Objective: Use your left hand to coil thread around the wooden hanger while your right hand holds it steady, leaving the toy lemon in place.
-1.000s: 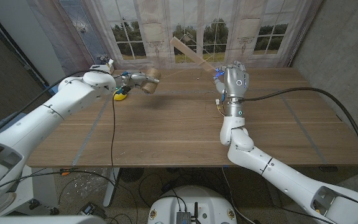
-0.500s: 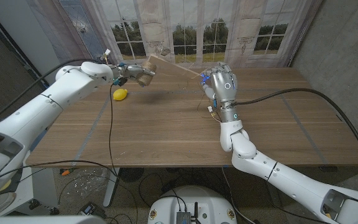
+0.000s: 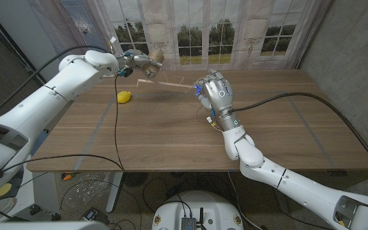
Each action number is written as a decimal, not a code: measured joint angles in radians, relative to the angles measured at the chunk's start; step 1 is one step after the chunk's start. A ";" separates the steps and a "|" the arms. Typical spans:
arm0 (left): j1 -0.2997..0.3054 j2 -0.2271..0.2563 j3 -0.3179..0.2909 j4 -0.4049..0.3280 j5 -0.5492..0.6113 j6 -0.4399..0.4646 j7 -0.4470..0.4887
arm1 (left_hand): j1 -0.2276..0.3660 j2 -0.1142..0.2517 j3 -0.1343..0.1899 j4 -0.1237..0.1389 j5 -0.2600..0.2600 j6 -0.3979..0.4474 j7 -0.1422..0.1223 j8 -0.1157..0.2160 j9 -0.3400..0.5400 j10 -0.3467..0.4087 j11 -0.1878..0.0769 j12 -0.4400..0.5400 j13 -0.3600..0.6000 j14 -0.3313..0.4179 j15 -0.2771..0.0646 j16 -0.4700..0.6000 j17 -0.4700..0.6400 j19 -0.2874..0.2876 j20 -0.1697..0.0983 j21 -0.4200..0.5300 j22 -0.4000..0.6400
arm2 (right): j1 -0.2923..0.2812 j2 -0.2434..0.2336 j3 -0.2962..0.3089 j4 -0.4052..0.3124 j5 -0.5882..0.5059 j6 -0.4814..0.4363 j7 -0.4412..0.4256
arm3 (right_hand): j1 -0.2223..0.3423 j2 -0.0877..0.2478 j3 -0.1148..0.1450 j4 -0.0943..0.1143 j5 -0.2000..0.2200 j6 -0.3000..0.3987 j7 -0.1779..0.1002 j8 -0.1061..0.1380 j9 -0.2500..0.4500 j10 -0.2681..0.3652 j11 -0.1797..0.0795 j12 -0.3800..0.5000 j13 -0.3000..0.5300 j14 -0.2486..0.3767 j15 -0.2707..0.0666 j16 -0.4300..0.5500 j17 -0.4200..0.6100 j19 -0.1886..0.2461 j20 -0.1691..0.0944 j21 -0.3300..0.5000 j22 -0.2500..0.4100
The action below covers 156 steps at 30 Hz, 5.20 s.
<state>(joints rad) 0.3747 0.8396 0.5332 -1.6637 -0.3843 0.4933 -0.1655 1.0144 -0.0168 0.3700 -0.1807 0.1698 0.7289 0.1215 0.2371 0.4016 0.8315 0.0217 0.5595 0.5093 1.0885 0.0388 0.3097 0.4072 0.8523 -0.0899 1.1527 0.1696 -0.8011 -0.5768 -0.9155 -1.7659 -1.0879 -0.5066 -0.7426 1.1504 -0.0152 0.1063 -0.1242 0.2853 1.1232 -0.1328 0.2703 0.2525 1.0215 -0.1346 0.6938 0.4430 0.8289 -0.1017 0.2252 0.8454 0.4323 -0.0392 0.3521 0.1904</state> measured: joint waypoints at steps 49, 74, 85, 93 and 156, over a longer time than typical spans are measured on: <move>-0.036 -0.036 -0.035 -0.156 -0.015 -0.300 -0.195 | 0.000 0.000 0.000 0.000 0.000 0.000 0.000 -0.011 0.005 0.000 0.000 0.000 0.000 0.003 -0.003 -0.005 -0.001 -0.004 -0.004 0.005 0.000 | 0.135 0.159 -0.073 0.114 -0.141 -0.126 0.592 | 0.000 0.000 -0.008 -0.002 0.007 0.001 -0.002 0.000 -0.003 0.003 0.003 -0.003 0.000 0.000 0.000 -0.008 0.009 -0.013 0.013 0.000 0.000; 0.008 -0.041 -0.036 -0.134 -0.109 -0.370 -0.318 | 0.000 0.000 0.000 0.000 0.000 0.000 0.000 -0.007 0.004 0.000 0.000 0.000 0.000 0.003 -0.003 -0.005 0.003 -0.003 -0.003 0.004 0.000 | 0.224 0.307 -0.082 0.221 -0.026 -0.424 0.644 | 0.000 0.000 -0.008 -0.002 0.013 0.005 0.035 -0.003 -0.009 0.019 0.019 -0.005 -0.015 0.027 -0.005 -0.008 0.007 -0.018 0.025 -0.005 0.000; 0.038 -0.038 -0.028 -0.122 -0.141 -0.373 -0.343 | 0.000 0.000 0.000 0.000 0.000 0.000 0.000 -0.008 0.004 0.000 0.000 0.000 0.000 0.003 -0.003 -0.005 0.003 -0.003 -0.003 0.004 0.000 | 0.243 0.356 -0.049 0.251 0.107 -0.484 0.476 | 0.000 0.000 -0.008 -0.002 0.013 0.000 0.041 0.000 -0.005 0.022 0.022 -0.006 -0.014 0.032 -0.011 -0.008 0.002 -0.012 0.031 -0.005 0.000; 0.080 -0.030 -0.030 -0.107 -0.171 -0.364 -0.338 | 0.000 0.000 0.000 0.000 0.000 0.000 0.000 -0.010 0.004 0.000 0.000 0.000 0.000 0.003 -0.003 -0.005 0.003 -0.003 -0.003 0.004 0.000 | 0.244 0.362 -0.022 0.249 0.202 -0.495 0.340 | 0.000 0.000 -0.008 -0.002 0.012 0.002 0.043 0.000 -0.007 0.022 0.022 -0.006 -0.011 0.032 -0.011 -0.008 0.002 -0.012 0.031 -0.005 0.001; 0.272 0.045 -0.095 -0.047 -0.132 -0.160 0.066 | 0.000 0.000 0.000 0.000 0.000 0.007 0.000 -0.020 0.006 0.004 0.004 0.000 0.000 0.005 -0.001 -0.015 0.008 -0.003 -0.003 0.009 0.001 | 0.226 0.090 -0.073 0.037 0.255 -0.425 0.260 | 0.000 0.000 0.001 -0.010 -0.006 -0.005 0.002 -0.008 -0.008 -0.004 -0.004 -0.014 -0.009 0.019 -0.006 -0.020 -0.001 0.011 0.018 -0.005 0.001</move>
<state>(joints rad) 0.6471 0.8845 0.4385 -1.7103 -0.5163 0.3331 -0.0996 1.0144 -0.0168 0.3699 -0.1807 0.1698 0.7360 0.1214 0.2168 0.4079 0.8351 0.0253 0.5597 0.5093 1.0937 0.0374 0.2943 0.4149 0.8490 -0.0932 1.1615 0.1702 -0.5748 -0.4866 -0.9885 -1.7291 -0.8327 -0.9317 -0.4827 1.1504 -0.0152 0.1074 -0.1346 0.2789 1.1179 -0.1312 0.2626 0.2442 1.0178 -0.1382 0.6797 0.4345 0.8479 -0.1073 0.2050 0.8443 0.4434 -0.0213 0.3472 0.1910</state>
